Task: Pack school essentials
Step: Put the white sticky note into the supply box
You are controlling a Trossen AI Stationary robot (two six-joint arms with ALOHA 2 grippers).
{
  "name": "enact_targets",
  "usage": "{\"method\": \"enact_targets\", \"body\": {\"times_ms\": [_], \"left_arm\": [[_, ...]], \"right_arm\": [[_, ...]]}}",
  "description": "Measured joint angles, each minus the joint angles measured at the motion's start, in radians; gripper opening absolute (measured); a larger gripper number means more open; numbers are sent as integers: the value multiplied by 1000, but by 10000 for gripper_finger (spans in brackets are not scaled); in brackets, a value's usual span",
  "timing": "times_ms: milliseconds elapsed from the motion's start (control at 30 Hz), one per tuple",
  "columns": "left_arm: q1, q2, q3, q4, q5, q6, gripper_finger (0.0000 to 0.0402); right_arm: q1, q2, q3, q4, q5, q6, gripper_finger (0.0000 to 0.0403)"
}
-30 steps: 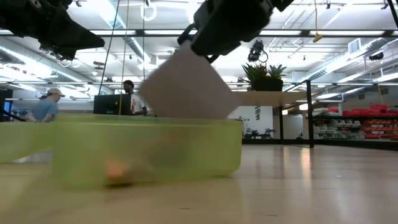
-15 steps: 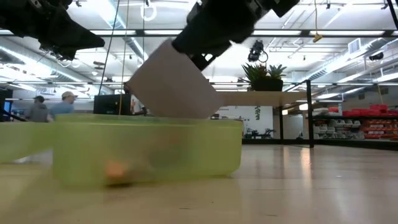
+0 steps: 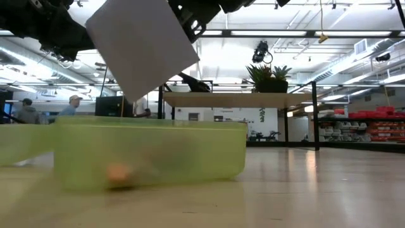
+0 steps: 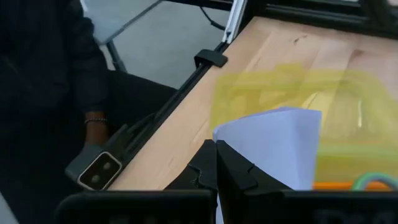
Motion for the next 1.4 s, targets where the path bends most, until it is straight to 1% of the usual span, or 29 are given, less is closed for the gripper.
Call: {"method": "enact_targets", "body": {"times_ms": [167, 367, 467, 667, 800, 867, 1033, 1200, 1300, 1400], "left_arm": [[0, 0, 0, 0, 0, 0, 31], [0, 0, 0, 0, 0, 0, 34], [0, 0, 0, 0, 0, 0, 38], [0, 0, 0, 0, 0, -1, 39], [0, 0, 0, 0, 0, 0, 33], [0, 0, 0, -1, 0, -1, 31], [0, 0, 0, 0, 0, 0, 33], [0, 0, 0, -1, 0, 0, 39], [0, 0, 0, -1, 0, 0, 40], [0, 0, 0, -1, 0, -1, 38]], "right_arm": [[12, 0, -17, 39, 77, -69, 6], [11, 0, -123, 260, 129, -114, 6], [5, 0, -179, 338, 153, -141, 6], [-3, 0, -271, 505, 180, -143, 6], [1, 25, -283, 561, 187, -138, 6], [9, 74, -268, 601, 191, -129, 6], [33, 183, -191, 575, 225, -182, 6], [29, 163, -178, 552, 275, -235, 6], [23, 152, -177, 551, 277, -247, 6], [18, 151, -177, 472, 277, -249, 6]]}}
